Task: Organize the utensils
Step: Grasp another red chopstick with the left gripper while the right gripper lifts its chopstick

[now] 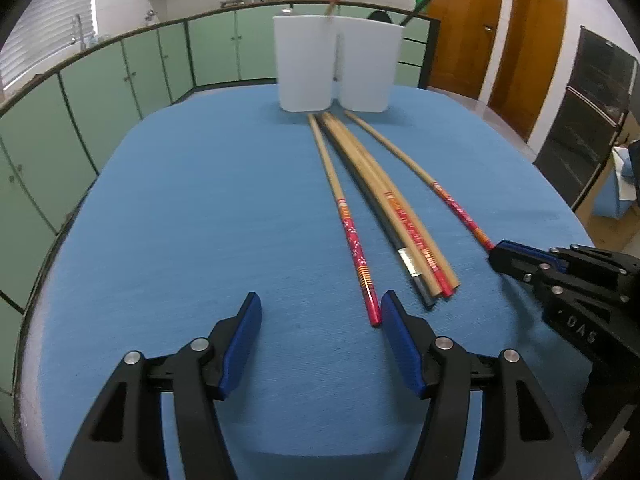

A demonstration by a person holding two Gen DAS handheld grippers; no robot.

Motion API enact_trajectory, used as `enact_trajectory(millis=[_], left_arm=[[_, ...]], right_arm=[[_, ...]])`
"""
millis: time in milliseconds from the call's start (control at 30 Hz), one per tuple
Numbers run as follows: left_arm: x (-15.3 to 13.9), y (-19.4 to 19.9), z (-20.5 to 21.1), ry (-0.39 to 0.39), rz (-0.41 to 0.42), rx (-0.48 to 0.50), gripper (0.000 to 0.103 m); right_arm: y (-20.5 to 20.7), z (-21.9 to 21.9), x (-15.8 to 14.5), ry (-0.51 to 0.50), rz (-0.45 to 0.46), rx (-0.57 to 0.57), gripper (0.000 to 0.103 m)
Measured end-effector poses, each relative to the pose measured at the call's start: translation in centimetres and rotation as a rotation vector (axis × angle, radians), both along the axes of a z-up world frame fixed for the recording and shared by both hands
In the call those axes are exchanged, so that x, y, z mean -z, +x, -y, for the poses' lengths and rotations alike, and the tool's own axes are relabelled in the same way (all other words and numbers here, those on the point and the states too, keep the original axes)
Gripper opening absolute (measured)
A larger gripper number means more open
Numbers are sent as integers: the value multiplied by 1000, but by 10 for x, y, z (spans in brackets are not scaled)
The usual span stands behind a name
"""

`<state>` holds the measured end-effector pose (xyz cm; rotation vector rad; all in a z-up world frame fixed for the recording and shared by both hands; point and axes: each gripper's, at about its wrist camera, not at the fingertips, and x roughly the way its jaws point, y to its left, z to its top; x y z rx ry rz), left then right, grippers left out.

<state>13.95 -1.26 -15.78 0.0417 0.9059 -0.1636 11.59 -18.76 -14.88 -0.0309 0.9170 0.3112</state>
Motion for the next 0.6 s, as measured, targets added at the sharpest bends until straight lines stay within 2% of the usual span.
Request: enact_trajectory(millis=[167, 367, 467, 533, 600], left_arm=[[-6, -4, -5, -39, 4, -2, 61], [2, 1, 2, -25, -8, 12, 61], [3, -1, 3, -6, 1, 14, 57], [2, -1, 5, -1, 5, 12, 46], [2, -1, 6, -6, 6, 12, 40]], right_arm=[[-2, 1, 0, 0, -1, 2, 6], [-2, 2, 0, -6, -1, -9, 6], [-1, 1, 0, -6, -1, -12, 6], [-1, 0, 0, -7, -1, -12, 6], [-1, -2, 0, -15, 3, -14, 6]])
